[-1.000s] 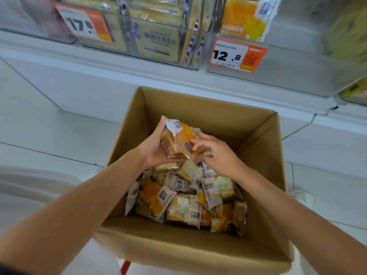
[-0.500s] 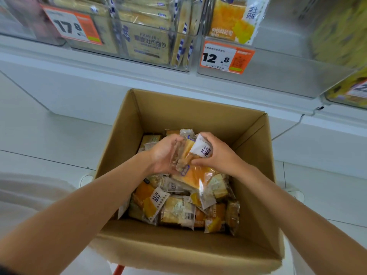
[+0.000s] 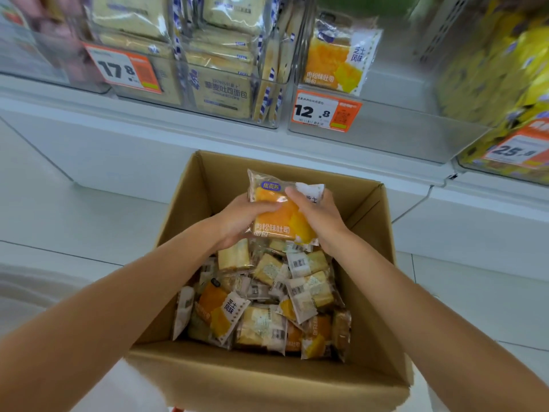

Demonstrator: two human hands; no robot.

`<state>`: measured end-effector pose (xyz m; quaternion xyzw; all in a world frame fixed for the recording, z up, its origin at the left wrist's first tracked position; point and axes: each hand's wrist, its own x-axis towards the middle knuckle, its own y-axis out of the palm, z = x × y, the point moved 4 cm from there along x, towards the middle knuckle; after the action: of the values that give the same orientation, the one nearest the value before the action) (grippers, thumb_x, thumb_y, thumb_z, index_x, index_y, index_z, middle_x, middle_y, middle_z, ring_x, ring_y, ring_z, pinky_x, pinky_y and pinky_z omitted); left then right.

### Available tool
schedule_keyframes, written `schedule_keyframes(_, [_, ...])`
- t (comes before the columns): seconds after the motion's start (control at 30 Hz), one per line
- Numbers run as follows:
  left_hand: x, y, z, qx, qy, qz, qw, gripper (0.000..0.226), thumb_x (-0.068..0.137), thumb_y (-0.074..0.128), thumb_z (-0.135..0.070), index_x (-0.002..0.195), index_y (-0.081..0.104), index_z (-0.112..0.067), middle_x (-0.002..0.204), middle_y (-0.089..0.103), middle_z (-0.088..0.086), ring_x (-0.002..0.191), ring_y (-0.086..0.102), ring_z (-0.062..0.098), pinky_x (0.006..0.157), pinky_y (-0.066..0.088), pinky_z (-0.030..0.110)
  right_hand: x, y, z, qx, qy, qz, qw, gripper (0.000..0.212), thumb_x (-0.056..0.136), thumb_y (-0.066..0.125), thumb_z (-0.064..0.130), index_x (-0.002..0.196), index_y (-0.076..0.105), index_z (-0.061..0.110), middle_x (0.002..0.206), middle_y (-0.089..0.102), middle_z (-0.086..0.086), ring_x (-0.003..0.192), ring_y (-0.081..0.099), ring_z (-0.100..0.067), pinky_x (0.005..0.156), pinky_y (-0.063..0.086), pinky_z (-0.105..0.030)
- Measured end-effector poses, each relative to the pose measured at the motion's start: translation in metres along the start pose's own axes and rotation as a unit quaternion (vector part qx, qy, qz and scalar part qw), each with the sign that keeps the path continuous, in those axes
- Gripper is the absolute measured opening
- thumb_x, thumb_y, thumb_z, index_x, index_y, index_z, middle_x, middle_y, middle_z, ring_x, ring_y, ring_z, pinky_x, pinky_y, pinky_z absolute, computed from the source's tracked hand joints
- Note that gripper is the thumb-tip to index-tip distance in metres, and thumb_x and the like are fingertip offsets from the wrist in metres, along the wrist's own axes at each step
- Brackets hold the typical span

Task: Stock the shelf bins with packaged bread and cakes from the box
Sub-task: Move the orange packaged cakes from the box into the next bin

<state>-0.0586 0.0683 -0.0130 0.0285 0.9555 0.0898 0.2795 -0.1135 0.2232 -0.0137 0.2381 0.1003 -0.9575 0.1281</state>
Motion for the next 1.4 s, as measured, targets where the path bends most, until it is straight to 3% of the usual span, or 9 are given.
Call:
schedule_keyframes(0.2, [-0.024, 0.017, -0.062, -0.025, 0.036, 0.053, 0.998, 0.034, 0.091, 0.06, -0.024, 0.124, 0.058, -0.013, 0.108, 0.073, 0.007, 0.097, 0.069, 0.02, 0.086, 0.053, 0.034, -0.035, -0.03, 0.067, 0.089, -0.006, 0.168, 0.982, 0.058, 0.076, 0.076, 0.022, 0.13, 0.057, 0.012, 0.121, 0.067, -0.016, 0.111, 0.065, -0.032, 0.092, 0.054, -0.045])
schedule_keyframes(0.3, [-0.027, 0.031, -0.114, 0.091, 0.132, -0.009, 0.987, 0.028, 0.092, 0.065, -0.031, 0.115, 0.062, -0.015, 0.109, 0.072, 0.007, 0.092, 0.069, 0.017, 0.083, 0.054, 0.03, -0.043, -0.055, 0.108, 0.088, -0.035, 0.129, 0.987, 0.061, 0.069, 0.077, 0.021, 0.126, 0.059, 0.01, 0.117, 0.069, -0.015, 0.107, 0.067, -0.031, 0.089, 0.055, -0.044])
schedule_keyframes(0.53, [-0.007, 0.025, -0.24, 0.356, 0.346, -0.262, 0.828, 0.03, 0.099, 0.053, -0.037, 0.118, 0.06, -0.015, 0.103, 0.063, -0.003, 0.09, 0.058, 0.015, 0.079, 0.045, 0.029, -0.016, -0.135, 0.205, 0.135, -0.142, -0.043, 0.98, 0.055, 0.075, 0.08, 0.02, 0.124, 0.061, 0.005, 0.106, 0.073, -0.014, 0.081, 0.074, -0.024, 0.059, 0.059, -0.034])
schedule_keyframes(0.73, [0.047, 0.006, -0.253, 0.495, 0.392, -0.269, 0.728, 0.037, 0.09, 0.065, -0.041, 0.122, 0.052, -0.028, 0.105, 0.054, -0.005, 0.085, 0.057, 0.015, 0.075, 0.048, 0.033, 0.063, -0.138, 0.232, -0.005, -0.142, -0.081, 0.986, 0.069, 0.058, 0.091, 0.026, 0.115, 0.06, 0.006, 0.114, 0.07, -0.01, 0.094, 0.07, -0.021, 0.081, 0.058, -0.035])
schedule_keyframes(0.87, [0.06, -0.011, -0.242, 0.455, 0.415, -0.263, 0.743, 0.039, 0.088, 0.064, -0.046, 0.123, 0.049, -0.037, 0.082, 0.053, -0.012, 0.059, 0.049, 0.003, 0.062, 0.047, 0.029, 0.119, -0.122, 0.228, -0.063, -0.169, -0.066, 0.981, 0.038, 0.081, 0.077, 0.015, 0.11, 0.054, 0.006, 0.099, 0.066, 0.003, 0.073, 0.061, 0.0, 0.062, 0.053, -0.014])
schedule_keyframes(1.07, [0.065, -0.012, -0.239, 0.423, 0.438, -0.252, 0.752, 0.043, 0.083, 0.063, -0.049, 0.123, 0.051, -0.039, 0.075, 0.055, -0.015, 0.059, 0.053, 0.004, 0.059, 0.045, 0.025, 0.163, -0.125, 0.212, -0.171, -0.187, -0.079, 0.964, 0.097, 0.068, 0.088, 0.027, 0.14, 0.024, 0.016, 0.121, 0.057, 0.001, 0.106, 0.061, -0.016, 0.071, 0.053, -0.022])
schedule_keyframes(1.17, [0.067, -0.013, -0.238, 0.427, 0.434, -0.251, 0.752, 0.047, 0.081, 0.059, -0.053, 0.125, 0.049, -0.039, 0.074, 0.054, -0.015, 0.059, 0.054, 0.004, 0.058, 0.044, 0.024, 0.157, -0.123, 0.217, -0.281, -0.27, -0.086, 0.917, 0.125, 0.057, 0.093, 0.034, 0.151, 0.011, 0.03, 0.137, 0.04, 0.0, 0.12, 0.049, -0.016, 0.099, 0.048, -0.034])
schedule_keyframes(1.27, [0.067, -0.012, -0.239, 0.438, 0.434, -0.248, 0.747, 0.049, 0.081, 0.056, -0.054, 0.126, 0.047, -0.037, 0.073, 0.054, -0.015, 0.057, 0.054, 0.003, 0.056, 0.042, 0.024, 0.154, -0.116, 0.223, -0.44, -0.293, -0.12, 0.84, 0.113, 0.064, 0.089, 0.038, 0.152, 0.019, 0.033, 0.15, 0.019, -0.004, 0.133, 0.038, -0.025, 0.109, 0.038, -0.038])
schedule_keyframes(1.4, [0.067, -0.013, -0.238, 0.444, 0.432, -0.247, 0.745, 0.048, 0.082, 0.056, -0.053, 0.126, 0.046, -0.037, 0.072, 0.053, -0.015, 0.056, 0.054, 0.004, 0.055, 0.042, 0.025, 0.153, -0.107, 0.23, -0.404, -0.285, -0.141, 0.858, 0.082, 0.071, 0.086, 0.022, 0.14, 0.043, 0.02, 0.148, 0.022, -0.006, 0.12, 0.05, -0.023, 0.091, 0.041, -0.019])
